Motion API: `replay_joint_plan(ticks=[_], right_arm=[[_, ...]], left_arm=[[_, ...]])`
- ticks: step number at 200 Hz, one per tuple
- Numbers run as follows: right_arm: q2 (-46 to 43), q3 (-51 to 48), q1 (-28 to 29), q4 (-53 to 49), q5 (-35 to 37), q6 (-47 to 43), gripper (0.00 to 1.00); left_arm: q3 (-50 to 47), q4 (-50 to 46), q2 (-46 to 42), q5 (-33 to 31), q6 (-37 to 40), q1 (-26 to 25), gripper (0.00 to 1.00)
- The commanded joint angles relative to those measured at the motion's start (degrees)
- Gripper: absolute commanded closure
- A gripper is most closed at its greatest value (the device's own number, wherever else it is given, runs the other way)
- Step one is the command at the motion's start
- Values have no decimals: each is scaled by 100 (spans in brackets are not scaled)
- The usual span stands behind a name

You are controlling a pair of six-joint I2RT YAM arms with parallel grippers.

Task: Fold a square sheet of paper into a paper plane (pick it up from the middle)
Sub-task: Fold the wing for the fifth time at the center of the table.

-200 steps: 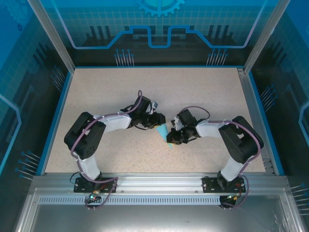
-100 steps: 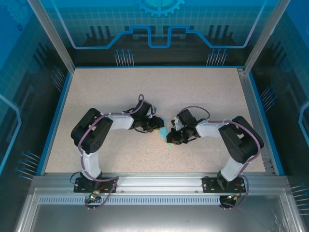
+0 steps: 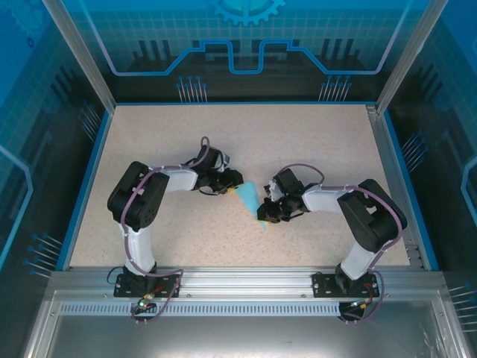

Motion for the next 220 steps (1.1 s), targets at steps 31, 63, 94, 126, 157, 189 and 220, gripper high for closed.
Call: replay_joint_plan(ticks=[31, 63, 94, 126, 157, 189, 220], right_arm=[[347, -282, -14, -605, 520, -22, 90], [315, -221, -6, -519, 383, 15, 89], [156, -154, -7, -353, 250, 101, 86], [85, 59, -11, -434, 277, 60, 85], [90, 139, -7, -313, 175, 101, 85], [-59, 97, -6, -298, 155, 75, 84], [-483, -60, -8, -239, 188, 12, 80]], left_arm=[[233, -586, -29, -350, 492, 400, 61], [196, -788, -450, -394, 508, 419, 60], [31, -981, -893, -428, 321, 412, 57], [-150, -1240, -1305, -601, 99, 229, 53], [-82, -1478, -1375, -811, -9, -233, 51], [-2, -1308, -1332, -833, -204, -671, 50], [196, -1368, -1170, -907, -345, -862, 49]])
